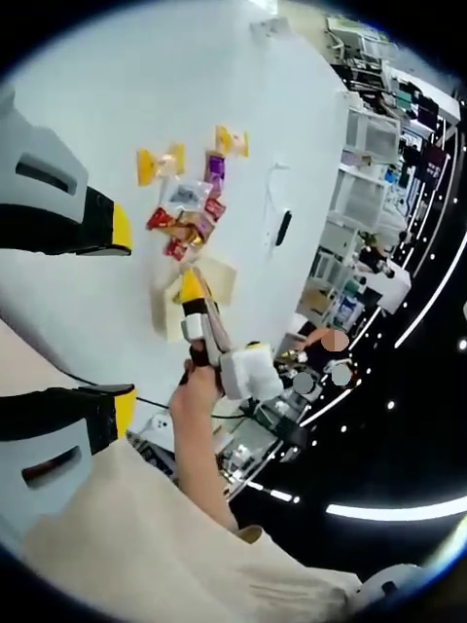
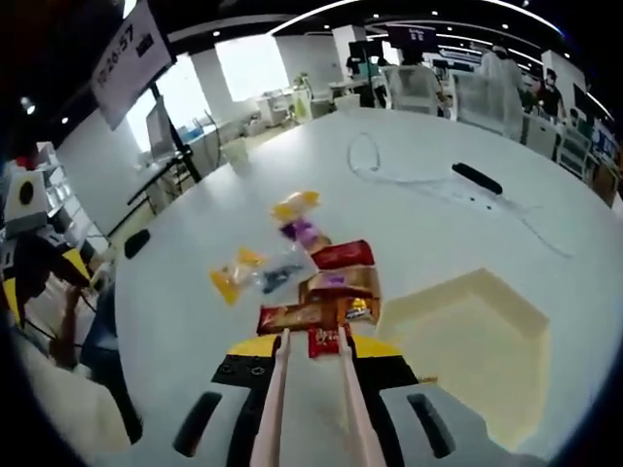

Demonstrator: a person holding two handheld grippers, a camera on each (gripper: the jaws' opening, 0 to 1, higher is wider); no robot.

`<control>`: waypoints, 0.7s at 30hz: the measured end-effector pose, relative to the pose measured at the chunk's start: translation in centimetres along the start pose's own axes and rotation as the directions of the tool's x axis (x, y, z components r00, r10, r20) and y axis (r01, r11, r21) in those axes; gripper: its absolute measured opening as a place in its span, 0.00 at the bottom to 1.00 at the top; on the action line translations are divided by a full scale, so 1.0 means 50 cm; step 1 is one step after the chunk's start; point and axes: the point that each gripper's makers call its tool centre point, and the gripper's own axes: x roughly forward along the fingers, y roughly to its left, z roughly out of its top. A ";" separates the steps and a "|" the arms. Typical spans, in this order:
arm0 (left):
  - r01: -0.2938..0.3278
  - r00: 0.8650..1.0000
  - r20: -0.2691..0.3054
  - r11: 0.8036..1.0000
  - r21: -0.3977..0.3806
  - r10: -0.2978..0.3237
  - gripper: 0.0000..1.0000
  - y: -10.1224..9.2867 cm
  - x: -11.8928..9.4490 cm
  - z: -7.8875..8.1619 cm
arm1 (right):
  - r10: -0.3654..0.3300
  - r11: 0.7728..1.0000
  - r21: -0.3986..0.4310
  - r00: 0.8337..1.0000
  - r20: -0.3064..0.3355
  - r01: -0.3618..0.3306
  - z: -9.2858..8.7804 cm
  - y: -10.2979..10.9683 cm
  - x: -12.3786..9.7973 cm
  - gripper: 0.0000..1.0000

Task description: Place the target food into the container with the food tongs after gripping and lifting it, then release it inside without dropping or visibly crushing the food.

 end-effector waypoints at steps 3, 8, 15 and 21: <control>0.014 1.000 -0.003 1.000 0.011 -0.014 0.52 0.001 0.006 0.009 | -0.017 1.000 -0.025 1.000 -0.010 0.017 0.000 -0.005 0.009 0.26; 0.038 0.999 -0.013 0.999 0.028 -0.038 0.52 0.007 0.020 0.024 | -0.029 0.999 -0.028 0.999 -0.017 0.028 -0.001 -0.006 0.015 0.27; 0.063 0.997 -0.056 0.998 0.029 -0.061 0.53 0.021 0.035 0.030 | -0.041 0.999 -0.035 0.998 -0.042 0.039 -0.018 0.005 0.020 0.27; 0.061 0.997 -0.054 0.998 0.035 -0.059 0.54 0.034 0.033 0.029 | -0.050 0.998 -0.032 0.998 -0.050 0.048 -0.018 0.004 0.027 0.27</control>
